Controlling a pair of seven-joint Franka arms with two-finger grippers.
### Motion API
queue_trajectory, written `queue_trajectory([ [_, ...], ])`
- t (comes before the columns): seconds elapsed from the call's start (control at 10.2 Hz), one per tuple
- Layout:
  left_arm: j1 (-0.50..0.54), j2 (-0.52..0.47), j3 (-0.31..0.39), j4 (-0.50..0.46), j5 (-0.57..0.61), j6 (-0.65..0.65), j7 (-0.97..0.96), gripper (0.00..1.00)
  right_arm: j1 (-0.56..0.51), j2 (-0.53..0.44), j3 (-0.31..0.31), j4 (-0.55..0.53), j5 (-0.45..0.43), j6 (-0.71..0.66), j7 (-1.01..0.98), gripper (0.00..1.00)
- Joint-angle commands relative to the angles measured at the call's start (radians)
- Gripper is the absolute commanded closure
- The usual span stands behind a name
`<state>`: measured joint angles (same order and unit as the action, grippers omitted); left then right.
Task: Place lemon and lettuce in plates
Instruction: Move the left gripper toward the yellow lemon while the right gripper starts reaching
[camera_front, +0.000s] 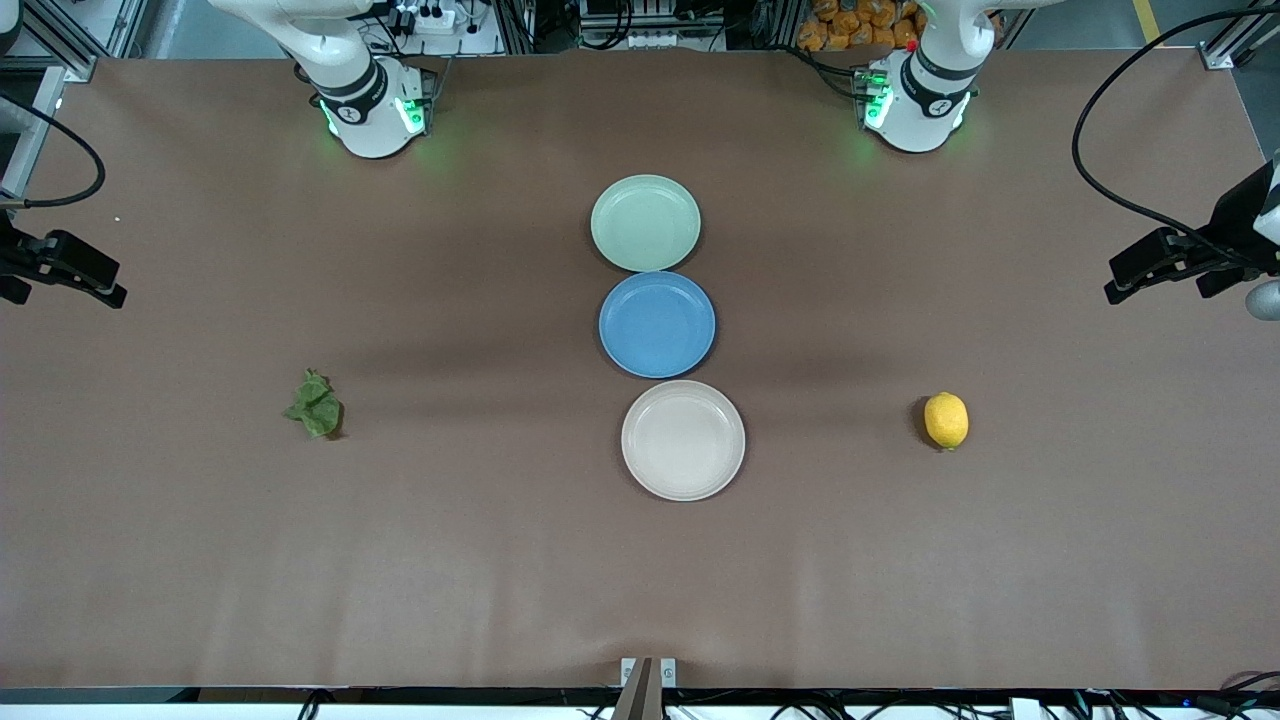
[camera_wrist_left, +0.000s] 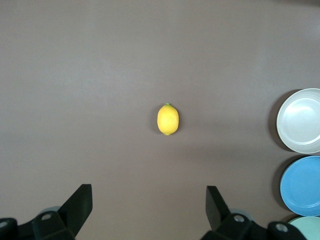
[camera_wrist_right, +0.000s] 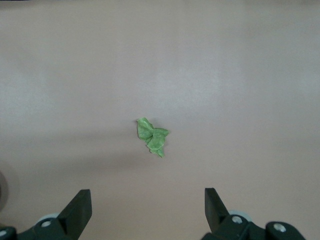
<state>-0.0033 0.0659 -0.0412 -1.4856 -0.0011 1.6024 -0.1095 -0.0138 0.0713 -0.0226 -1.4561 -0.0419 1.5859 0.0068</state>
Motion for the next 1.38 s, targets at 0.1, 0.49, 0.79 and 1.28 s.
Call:
queue_trajectory([
  [0.1,-0.004,-0.006,0.000,0.010,0.010,-0.021,0.020,0.00,-0.003,-0.016,0.003,-0.015,0.019,0.002,-0.010,0.00],
  [0.49,-0.010,0.024,0.000,-0.037,-0.016,-0.018,0.013,0.00,-0.003,-0.016,0.003,-0.016,0.019,0.003,-0.010,0.00],
  [0.79,-0.009,0.124,-0.023,-0.117,-0.010,0.118,0.008,0.00,-0.005,-0.015,0.004,-0.023,0.019,0.005,-0.010,0.00],
  [1.28,0.002,0.352,-0.023,-0.271,-0.005,0.449,0.022,0.00,-0.015,-0.021,0.042,-0.185,0.019,0.188,-0.010,0.00],
])
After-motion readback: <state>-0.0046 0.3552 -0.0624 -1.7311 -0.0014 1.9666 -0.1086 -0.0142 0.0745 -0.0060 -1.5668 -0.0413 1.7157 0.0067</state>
